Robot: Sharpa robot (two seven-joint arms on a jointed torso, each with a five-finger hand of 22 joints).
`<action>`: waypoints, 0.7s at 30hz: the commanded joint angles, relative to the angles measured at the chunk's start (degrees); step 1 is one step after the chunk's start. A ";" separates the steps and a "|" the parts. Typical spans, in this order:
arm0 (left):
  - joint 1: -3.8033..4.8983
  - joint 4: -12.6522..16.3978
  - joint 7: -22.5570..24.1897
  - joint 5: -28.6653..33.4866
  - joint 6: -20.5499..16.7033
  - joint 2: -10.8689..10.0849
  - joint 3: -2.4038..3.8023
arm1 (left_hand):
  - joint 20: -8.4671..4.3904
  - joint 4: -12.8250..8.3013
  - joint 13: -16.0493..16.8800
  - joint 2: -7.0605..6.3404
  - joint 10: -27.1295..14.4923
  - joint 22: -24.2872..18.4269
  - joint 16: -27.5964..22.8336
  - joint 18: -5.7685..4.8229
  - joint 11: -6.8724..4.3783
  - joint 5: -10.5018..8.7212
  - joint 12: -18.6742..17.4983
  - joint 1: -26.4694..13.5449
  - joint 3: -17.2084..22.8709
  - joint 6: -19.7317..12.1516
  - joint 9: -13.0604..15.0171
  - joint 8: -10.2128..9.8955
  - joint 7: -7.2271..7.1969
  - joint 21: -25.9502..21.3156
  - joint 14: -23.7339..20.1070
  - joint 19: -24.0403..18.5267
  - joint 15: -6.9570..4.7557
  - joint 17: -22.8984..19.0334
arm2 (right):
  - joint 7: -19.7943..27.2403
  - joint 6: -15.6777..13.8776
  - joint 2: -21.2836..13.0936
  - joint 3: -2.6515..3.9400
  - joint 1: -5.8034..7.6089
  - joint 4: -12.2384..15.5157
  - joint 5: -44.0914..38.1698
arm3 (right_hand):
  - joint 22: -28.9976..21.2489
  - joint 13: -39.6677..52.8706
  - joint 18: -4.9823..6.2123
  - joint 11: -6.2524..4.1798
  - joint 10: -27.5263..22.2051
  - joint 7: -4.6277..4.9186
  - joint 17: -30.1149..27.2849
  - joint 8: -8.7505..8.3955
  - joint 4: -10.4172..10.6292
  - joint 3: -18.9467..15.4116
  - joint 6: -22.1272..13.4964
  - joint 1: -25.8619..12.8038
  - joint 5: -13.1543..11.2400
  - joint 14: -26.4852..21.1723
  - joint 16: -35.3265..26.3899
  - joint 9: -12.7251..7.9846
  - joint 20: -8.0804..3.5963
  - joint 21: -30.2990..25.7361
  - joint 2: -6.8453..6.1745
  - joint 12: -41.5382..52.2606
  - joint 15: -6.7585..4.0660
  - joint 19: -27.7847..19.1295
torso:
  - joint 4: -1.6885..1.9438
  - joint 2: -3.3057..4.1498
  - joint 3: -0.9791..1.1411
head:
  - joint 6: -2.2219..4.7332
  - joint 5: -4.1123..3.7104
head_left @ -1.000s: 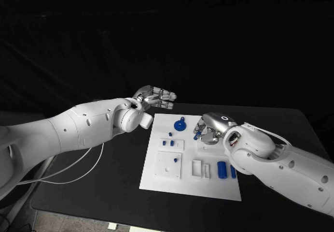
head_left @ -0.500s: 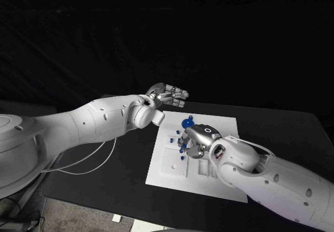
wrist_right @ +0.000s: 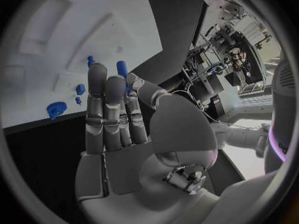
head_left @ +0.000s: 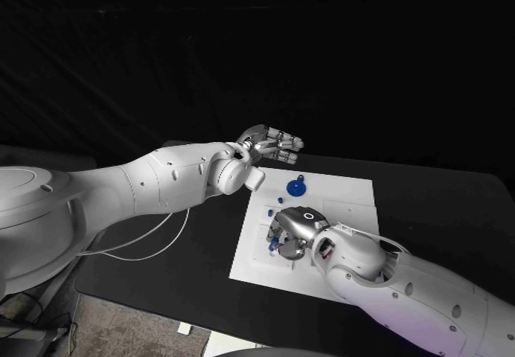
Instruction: Assemble the parts on the task board
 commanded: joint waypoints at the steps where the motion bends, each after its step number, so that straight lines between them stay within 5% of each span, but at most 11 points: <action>1: -0.02 0.35 1.21 0.31 1.19 0.16 0.06 | -0.32 0.06 -0.01 0.54 0.18 0.04 -0.07 0.11 0.35 -0.01 -0.17 -0.09 0.25 0.13 0.03 -0.13 0.37 0.26 0.38 0.09 0.14 0.02 | 1.16 1.00 0.49 -0.31 -0.18 -0.48 -1.17 | 0.04 0.09 1.25 -3.29 3.57 0.05 0.04 -0.15 0.07 0.38 0.36 -0.34 0.15 0.02 -0.31 0.10 -0.23 -0.40 0.07 0.10 -0.39 0.22 | 0.04 -0.03 0.00 | 0.00 0.17; 21: -0.09 0.80 1.48 0.30 1.48 -0.01 0.05 | -0.32 0.15 -0.01 0.70 0.10 0.01 -0.07 0.16 0.61 -0.07 -0.17 -0.27 0.20 0.01 0.03 -0.14 0.85 0.35 0.48 0.13 0.16 0.02 | -0.33 -0.83 1.44 -1.02 -1.38 -2.24 -2.20 | 0.73 0.10 1.29 -3.29 3.64 0.03 0.13 -0.13 -0.08 0.99 0.46 -0.61 0.16 0.06 -0.34 0.12 -0.27 -0.95 -0.06 0.12 -0.42 0.51 | -0.06 -0.06 -0.07 | -0.19 0.77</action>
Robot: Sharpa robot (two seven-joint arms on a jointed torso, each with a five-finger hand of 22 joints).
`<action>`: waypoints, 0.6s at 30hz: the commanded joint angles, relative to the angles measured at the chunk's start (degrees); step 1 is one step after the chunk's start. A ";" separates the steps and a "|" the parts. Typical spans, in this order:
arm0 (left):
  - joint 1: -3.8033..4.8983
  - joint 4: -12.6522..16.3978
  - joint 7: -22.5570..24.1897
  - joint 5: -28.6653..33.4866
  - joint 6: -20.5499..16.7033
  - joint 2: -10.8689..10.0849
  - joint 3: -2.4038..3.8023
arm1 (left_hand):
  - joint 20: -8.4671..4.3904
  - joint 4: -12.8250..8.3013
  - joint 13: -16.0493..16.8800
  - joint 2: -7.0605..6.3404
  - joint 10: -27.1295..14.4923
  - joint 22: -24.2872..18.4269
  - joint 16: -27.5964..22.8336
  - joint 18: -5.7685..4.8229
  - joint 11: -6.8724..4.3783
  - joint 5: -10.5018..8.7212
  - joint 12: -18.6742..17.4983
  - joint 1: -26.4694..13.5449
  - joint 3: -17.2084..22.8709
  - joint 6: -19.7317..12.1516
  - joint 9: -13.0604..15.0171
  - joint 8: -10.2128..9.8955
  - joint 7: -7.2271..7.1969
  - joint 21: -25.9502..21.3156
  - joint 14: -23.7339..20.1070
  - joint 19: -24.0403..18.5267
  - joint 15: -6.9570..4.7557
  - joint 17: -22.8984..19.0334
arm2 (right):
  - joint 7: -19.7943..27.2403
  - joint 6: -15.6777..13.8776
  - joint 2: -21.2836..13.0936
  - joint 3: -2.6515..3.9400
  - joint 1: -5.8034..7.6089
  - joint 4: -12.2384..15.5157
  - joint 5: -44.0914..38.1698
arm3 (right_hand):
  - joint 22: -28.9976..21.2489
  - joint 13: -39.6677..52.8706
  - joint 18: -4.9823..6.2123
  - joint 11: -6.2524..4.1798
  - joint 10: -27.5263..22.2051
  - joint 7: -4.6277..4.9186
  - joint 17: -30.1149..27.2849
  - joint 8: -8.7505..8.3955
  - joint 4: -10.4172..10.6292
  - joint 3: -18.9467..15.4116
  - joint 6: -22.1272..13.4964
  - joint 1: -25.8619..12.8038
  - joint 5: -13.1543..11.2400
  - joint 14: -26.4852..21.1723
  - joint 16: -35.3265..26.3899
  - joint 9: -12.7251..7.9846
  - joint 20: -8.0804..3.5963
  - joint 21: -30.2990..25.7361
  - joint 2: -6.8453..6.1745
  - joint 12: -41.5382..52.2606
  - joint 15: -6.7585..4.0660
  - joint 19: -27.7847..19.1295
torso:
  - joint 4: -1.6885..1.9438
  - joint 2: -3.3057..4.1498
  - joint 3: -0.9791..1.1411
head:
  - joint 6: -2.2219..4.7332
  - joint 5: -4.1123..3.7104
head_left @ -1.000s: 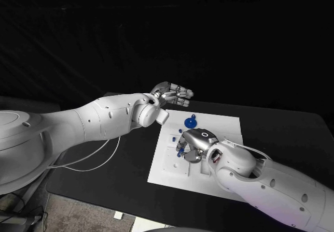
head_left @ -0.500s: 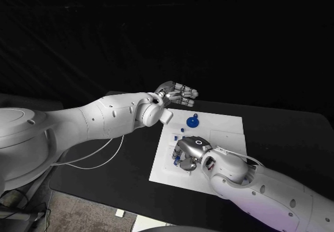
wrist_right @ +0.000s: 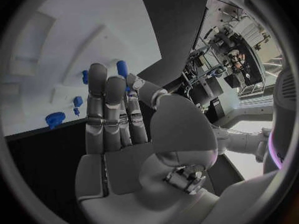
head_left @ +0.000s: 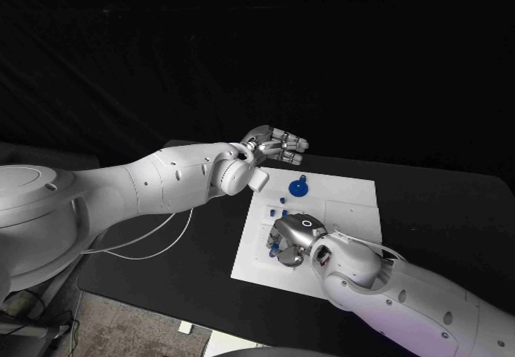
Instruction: Assemble the parts on the task board
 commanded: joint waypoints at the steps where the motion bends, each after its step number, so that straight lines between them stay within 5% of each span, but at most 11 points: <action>1: 0.01 0.12 0.97 0.27 0.86 0.01 0.05 | -0.32 0.15 0.00 0.32 -0.11 0.02 -0.07 0.16 0.41 -0.07 -0.17 -0.01 0.20 -0.04 0.03 -0.14 0.28 0.35 0.28 0.13 -0.04 0.02 | -0.47 -0.35 0.02 -0.03 -0.09 -0.10 -1.05 | 0.47 0.05 1.28 -3.26 3.63 0.02 0.04 -0.13 0.12 0.36 0.41 -0.22 0.33 0.14 -0.42 0.03 -0.11 -0.77 0.22 0.22 -0.33 0.26 | -0.09 0.00 0.01 | -0.17 0.13; 18: 0.01 0.01 0.92 0.14 1.06 -0.09 0.05 | -0.30 0.20 0.00 0.32 -0.12 0.00 -0.07 0.16 0.47 -0.11 -0.17 -0.04 0.13 -0.06 0.03 -0.14 0.34 0.37 0.27 0.11 -0.01 0.01 | -1.98 -2.24 -0.19 -0.05 -0.14 -0.30 -1.98 | 1.32 0.06 1.32 -3.29 3.78 -0.01 0.16 -0.13 0.16 0.69 0.55 -0.25 0.33 0.19 -0.34 0.04 -0.13 -1.23 0.04 0.23 -0.36 0.51 | -0.09 -0.02 0.03 | -0.20 0.11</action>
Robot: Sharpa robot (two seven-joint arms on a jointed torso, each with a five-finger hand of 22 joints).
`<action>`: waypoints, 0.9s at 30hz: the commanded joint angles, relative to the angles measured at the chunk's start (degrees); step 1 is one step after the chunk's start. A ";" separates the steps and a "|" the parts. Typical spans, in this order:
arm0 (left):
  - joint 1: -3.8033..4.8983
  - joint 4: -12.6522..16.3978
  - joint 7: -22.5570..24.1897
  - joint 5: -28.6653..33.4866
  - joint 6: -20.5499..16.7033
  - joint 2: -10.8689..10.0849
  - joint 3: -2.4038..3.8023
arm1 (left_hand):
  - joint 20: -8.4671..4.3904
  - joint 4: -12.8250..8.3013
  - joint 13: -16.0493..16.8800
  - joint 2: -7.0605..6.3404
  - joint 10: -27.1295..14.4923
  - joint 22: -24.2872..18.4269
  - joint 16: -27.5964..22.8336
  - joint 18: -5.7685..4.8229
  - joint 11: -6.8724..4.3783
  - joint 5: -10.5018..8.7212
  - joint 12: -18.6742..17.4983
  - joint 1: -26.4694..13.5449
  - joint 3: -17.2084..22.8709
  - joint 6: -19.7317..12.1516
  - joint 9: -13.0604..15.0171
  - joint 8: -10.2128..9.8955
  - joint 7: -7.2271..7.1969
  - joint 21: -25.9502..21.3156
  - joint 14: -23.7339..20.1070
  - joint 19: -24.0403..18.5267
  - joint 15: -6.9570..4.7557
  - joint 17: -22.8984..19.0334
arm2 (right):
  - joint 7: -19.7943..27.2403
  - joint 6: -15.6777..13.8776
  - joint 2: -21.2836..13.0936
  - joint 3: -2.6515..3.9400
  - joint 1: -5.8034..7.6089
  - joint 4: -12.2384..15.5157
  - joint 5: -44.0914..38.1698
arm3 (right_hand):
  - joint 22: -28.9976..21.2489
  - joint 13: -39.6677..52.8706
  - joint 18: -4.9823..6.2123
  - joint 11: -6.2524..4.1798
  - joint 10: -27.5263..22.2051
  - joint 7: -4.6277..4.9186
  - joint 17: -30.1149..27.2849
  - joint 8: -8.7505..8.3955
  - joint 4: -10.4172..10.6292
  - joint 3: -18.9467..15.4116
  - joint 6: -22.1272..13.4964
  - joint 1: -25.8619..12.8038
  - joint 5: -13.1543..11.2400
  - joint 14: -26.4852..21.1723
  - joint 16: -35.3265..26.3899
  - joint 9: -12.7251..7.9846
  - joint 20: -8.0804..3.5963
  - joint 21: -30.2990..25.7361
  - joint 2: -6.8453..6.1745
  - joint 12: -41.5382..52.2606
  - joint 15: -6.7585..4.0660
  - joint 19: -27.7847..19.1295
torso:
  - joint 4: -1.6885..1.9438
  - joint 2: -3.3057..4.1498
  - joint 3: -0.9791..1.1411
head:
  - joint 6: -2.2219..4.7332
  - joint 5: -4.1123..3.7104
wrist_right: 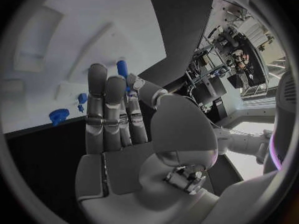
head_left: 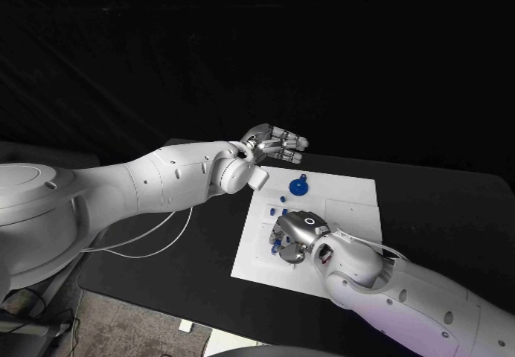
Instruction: Assemble the parts on the task board
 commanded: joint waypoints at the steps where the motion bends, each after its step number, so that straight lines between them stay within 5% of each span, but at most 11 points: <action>1: 0.01 0.07 0.74 0.13 0.98 0.04 0.05 | -0.30 0.20 0.00 0.32 -0.12 0.00 -0.07 0.16 0.47 -0.11 -0.17 -0.04 0.13 -0.06 0.03 -0.15 0.34 0.37 0.28 0.11 -0.02 0.01 | -0.57 -0.21 -0.05 -0.02 -0.06 -0.08 -1.06 | 0.05 0.05 1.32 -3.29 3.76 -0.01 0.05 -0.13 0.02 0.22 0.55 0.20 0.37 0.17 -0.11 0.06 0.04 -0.33 0.50 0.17 -0.37 0.31 | 0.00 -0.01 -0.01 | 0.04 0.00; 14: 0.01 0.10 0.59 0.07 1.20 0.07 0.05 | -0.28 0.24 -0.01 0.40 -0.22 -0.02 -0.07 0.17 0.50 -0.13 -0.18 0.00 0.09 -0.13 0.03 -0.16 0.36 0.38 0.22 0.07 0.00 0.01 | 0.05 2.06 0.26 -1.20 -0.07 -0.67 -0.53 | 0.59 0.05 1.29 -3.27 3.68 0.00 0.05 -0.12 -0.06 0.12 0.49 0.19 0.37 0.14 -0.19 0.06 0.05 -0.80 0.57 0.16 -0.36 0.36 | 0.07 0.04 0.02 | -0.16 0.01; 19: 0.01 0.02 0.28 0.07 1.28 0.04 0.05 | -0.27 0.28 -0.01 0.39 -0.27 -0.02 -0.07 0.18 0.53 -0.13 -0.18 -0.01 0.00 -0.15 0.03 -0.15 0.39 0.40 0.20 0.06 0.02 0.02 | 0.13 2.09 0.12 -1.42 -0.10 -0.48 -0.35 | 0.59 0.05 1.29 -3.27 3.68 0.00 0.05 -0.12 -0.06 0.12 0.49 0.19 0.37 0.14 -0.19 0.06 0.05 -0.80 0.57 0.16 -0.36 0.36 | 0.01 0.04 0.01 | -0.61 0.66; 27: 0.01 -0.17 0.06 0.07 1.44 0.13 0.05 | -0.27 0.28 -0.01 0.39 -0.27 -0.02 -0.07 0.18 0.53 -0.13 -0.18 -0.01 0.00 -0.15 0.03 -0.15 0.39 0.40 0.20 0.06 0.02 0.02 | 0.12 2.09 0.09 -1.53 -0.16 -0.60 -0.30 | 0.59 0.05 1.29 -3.27 3.68 0.00 0.05 -0.12 -0.06 0.12 0.49 0.19 0.37 0.14 -0.19 0.06 0.05 -0.80 0.57 0.16 -0.36 0.36 | -0.01 -0.01 -0.01 | -0.83 0.50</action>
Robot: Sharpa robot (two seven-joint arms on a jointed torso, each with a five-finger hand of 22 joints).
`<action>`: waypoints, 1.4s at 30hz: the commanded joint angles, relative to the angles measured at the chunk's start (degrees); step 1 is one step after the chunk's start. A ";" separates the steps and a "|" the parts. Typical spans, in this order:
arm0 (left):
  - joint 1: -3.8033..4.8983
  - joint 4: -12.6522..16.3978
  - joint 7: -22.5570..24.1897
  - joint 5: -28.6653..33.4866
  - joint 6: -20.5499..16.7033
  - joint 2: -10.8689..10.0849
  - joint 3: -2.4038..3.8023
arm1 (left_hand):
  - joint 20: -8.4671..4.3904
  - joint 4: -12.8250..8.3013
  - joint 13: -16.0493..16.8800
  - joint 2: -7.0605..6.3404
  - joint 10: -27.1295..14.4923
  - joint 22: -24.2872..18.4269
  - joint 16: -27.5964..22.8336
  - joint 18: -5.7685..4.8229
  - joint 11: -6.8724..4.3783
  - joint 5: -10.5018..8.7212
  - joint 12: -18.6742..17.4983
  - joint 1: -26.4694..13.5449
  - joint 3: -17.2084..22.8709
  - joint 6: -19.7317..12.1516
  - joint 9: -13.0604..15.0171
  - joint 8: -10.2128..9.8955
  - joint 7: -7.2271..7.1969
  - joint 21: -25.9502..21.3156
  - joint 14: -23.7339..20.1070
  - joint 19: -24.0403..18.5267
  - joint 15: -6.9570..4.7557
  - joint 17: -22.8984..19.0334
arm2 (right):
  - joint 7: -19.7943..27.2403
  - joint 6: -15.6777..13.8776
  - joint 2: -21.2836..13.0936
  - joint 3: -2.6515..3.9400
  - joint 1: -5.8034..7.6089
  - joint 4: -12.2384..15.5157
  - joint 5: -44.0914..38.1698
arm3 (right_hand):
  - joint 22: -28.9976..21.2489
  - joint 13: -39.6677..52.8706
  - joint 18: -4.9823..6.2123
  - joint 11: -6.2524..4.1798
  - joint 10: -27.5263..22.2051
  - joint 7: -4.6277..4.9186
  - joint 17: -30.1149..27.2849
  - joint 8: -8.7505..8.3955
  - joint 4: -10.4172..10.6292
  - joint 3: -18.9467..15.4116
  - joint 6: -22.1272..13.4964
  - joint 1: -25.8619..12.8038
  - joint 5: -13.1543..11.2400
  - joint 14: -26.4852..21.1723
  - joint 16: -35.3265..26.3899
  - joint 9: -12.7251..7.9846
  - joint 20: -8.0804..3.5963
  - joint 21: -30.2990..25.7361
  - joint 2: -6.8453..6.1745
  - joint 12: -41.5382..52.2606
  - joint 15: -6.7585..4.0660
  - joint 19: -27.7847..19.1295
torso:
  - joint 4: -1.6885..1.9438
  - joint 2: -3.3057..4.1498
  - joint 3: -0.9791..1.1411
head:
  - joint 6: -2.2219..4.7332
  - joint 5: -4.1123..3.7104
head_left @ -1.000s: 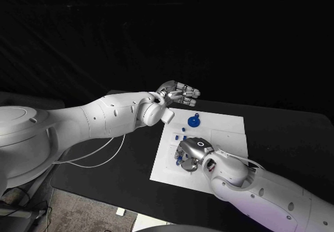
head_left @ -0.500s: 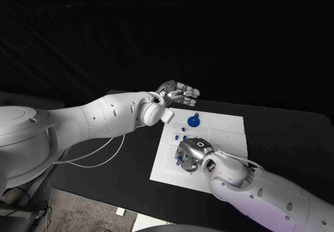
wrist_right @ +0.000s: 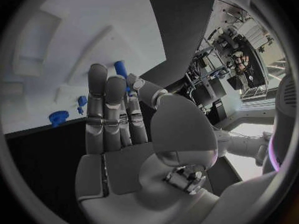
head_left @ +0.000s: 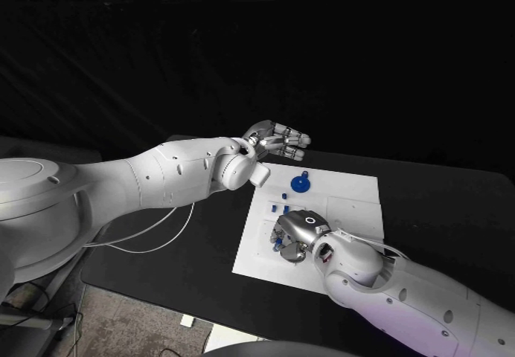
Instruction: Assemble the parts on the task board
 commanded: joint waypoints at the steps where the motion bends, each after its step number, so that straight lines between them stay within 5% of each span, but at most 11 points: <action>1: 0.02 0.01 0.22 0.10 0.97 0.13 0.06 | -0.27 0.28 -0.01 0.40 -0.06 -0.02 -0.07 0.18 0.32 -0.13 -0.18 -0.02 0.00 -0.15 0.03 -0.15 0.39 0.17 0.20 0.06 0.02 0.02 | 0.12 2.06 -0.08 -0.37 -0.42 -0.47 -0.13 | 0.05 0.10 1.30 -3.14 3.39 0.01 0.06 -0.12 -0.05 0.13 0.49 0.00 0.38 -0.04 -0.18 0.10 -0.04 -0.19 0.40 0.35 -0.53 0.25 | 0.00 -0.02 -0.01 | -0.08 -0.05; 42: 0.02 -0.03 -0.42 0.03 1.89 0.12 0.06 | -0.20 0.42 0.00 0.44 -0.33 -0.05 -0.07 0.20 0.39 -0.29 -0.17 -0.03 -0.14 -0.34 0.03 -0.14 0.39 0.17 0.09 -0.03 0.08 0.02 | -1.03 -3.27 -0.25 -0.37 -0.95 0.23 -1.10 | 1.54 0.10 1.34 -3.18 3.57 -0.06 0.19 -0.11 -0.13 0.56 0.70 -0.03 0.38 -0.01 -0.12 0.11 -0.07 -1.14 0.23 0.34 -0.57 0.60 | 0.03 -0.03 0.03 | -0.36 0.36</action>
